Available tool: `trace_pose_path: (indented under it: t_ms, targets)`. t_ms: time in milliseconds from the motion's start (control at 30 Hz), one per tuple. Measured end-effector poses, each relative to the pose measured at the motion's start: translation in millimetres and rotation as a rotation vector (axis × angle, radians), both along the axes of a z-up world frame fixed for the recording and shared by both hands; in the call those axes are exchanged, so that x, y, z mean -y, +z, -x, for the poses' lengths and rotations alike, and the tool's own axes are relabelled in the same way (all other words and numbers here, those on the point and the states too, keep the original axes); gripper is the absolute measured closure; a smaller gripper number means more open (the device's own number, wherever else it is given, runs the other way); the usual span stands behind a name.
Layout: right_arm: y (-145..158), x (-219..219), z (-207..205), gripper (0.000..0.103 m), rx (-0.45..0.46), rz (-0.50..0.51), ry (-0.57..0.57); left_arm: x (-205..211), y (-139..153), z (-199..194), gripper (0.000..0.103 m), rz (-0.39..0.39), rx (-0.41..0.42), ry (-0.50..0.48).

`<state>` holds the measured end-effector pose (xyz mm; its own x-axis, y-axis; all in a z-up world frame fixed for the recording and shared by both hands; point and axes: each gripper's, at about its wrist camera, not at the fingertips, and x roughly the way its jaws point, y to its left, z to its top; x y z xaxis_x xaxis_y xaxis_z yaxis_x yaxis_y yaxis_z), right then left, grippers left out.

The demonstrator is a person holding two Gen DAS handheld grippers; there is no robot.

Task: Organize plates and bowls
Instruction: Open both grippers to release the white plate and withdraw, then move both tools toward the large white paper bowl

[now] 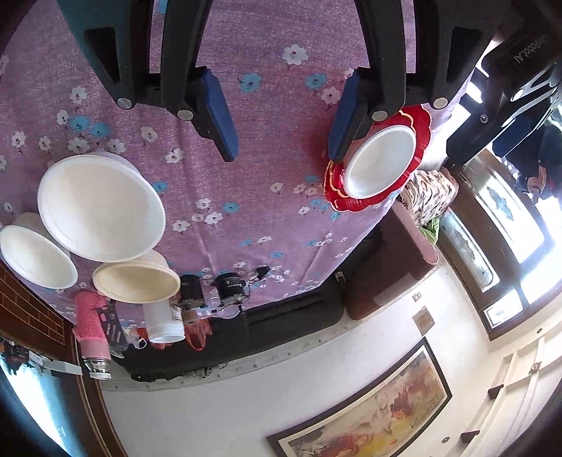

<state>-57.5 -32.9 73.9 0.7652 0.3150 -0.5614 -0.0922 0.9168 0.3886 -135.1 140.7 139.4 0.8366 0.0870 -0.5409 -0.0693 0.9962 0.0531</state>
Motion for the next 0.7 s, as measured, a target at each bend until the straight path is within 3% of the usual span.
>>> trace_pose_path:
  t_ms: [467,700]
  targets:
    - [-2.1,65.2,10.1,0.045,-0.015,-0.077,-0.156,33.5,-8.5,-7.7,0.000,-0.086,-0.045,-0.060]
    - [-0.5,108.9,18.2,0.045,0.000,-0.119,-0.256,40.5,-18.8,-17.7,0.000,-0.046,-0.102,-0.101]
